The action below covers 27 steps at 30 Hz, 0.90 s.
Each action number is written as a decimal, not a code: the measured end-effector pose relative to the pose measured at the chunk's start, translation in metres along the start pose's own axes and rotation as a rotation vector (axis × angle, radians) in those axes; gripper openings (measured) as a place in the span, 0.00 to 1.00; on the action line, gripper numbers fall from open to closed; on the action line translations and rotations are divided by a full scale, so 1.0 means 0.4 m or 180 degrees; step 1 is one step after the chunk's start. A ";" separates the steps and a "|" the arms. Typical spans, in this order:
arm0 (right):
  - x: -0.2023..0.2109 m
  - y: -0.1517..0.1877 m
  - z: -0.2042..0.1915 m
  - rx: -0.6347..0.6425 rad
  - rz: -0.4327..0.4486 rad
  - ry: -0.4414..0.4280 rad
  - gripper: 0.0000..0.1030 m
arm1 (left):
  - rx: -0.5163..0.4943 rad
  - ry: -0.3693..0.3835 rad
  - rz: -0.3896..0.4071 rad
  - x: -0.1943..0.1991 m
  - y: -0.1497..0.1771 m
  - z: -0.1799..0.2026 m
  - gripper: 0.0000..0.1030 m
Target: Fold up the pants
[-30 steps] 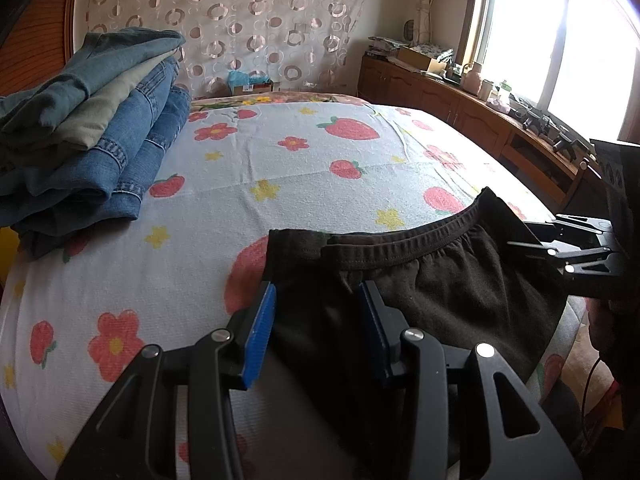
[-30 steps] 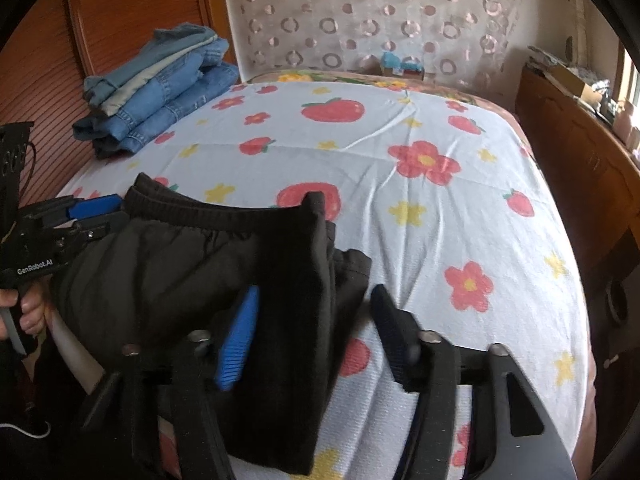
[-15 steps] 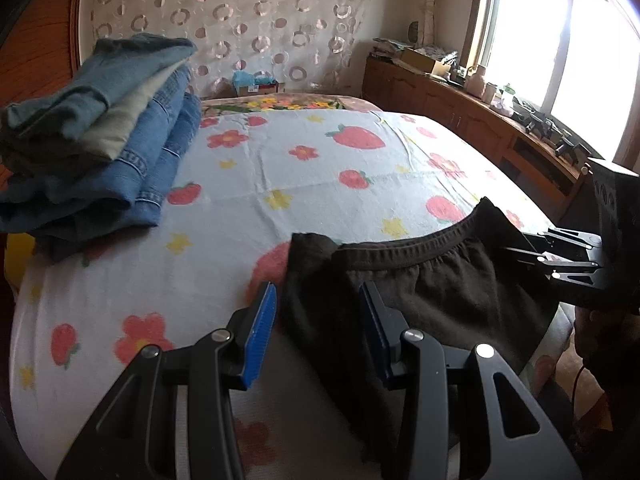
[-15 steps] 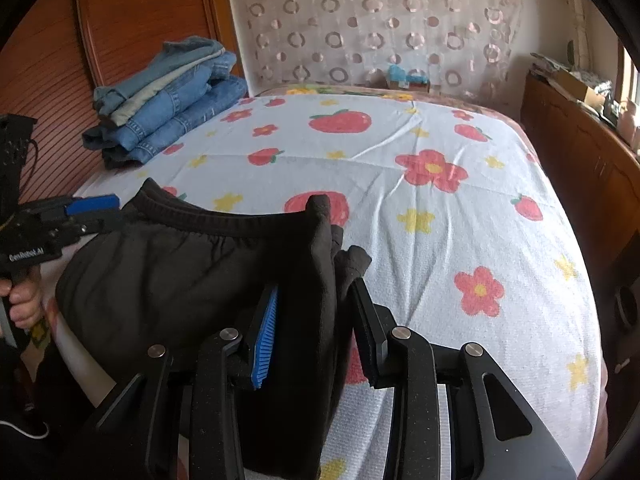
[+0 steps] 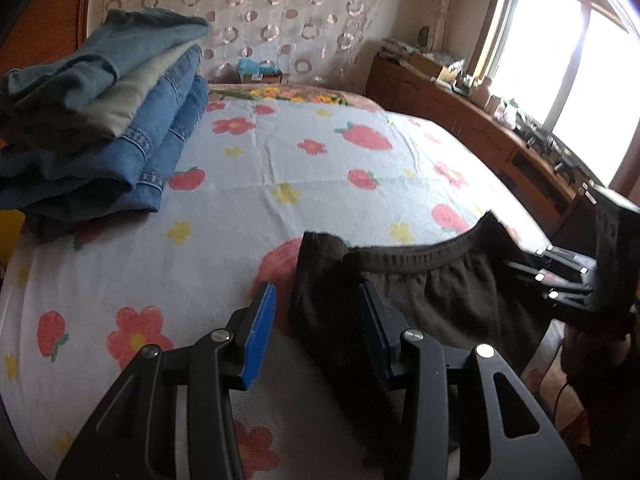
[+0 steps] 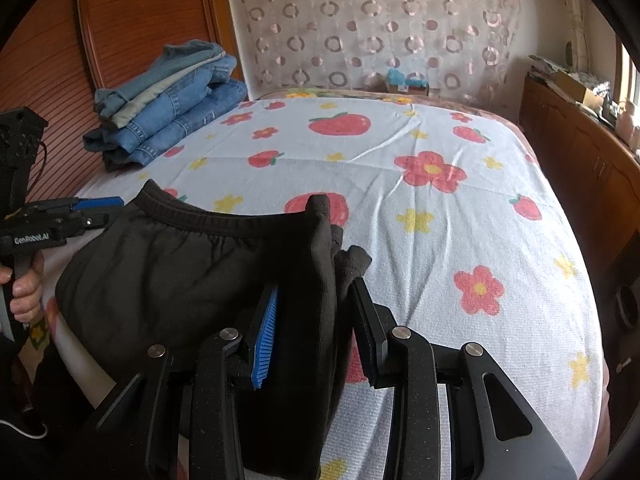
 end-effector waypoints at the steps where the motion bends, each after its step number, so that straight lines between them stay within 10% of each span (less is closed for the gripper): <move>1: 0.000 0.000 0.000 0.0000 0.0000 0.0000 0.33 | 0.0020 0.0023 0.0033 0.007 -0.003 -0.002 0.41; 8: 0.000 0.001 0.000 0.0003 0.0000 0.0000 0.33 | 0.0090 0.0261 0.0010 0.002 -0.017 0.011 0.41; 24: 0.000 0.001 -0.001 -0.0006 0.0001 -0.0005 0.33 | -0.0243 -0.0077 -0.0301 -0.083 -0.013 0.022 0.48; 27: -0.001 0.000 -0.003 -0.0001 -0.0014 -0.0076 0.19 | -0.0238 -0.0073 -0.0274 -0.082 -0.014 0.021 0.48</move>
Point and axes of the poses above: each gripper's, at about its wrist camera, not at the fingertips, and x roughly against the way its jaws point, z to its right, y to its underside, the point moved 5 cm from there along -x, roughly the way its jaws point, and after that the axes turned 9 degrees about y, right-handed, at the moved point
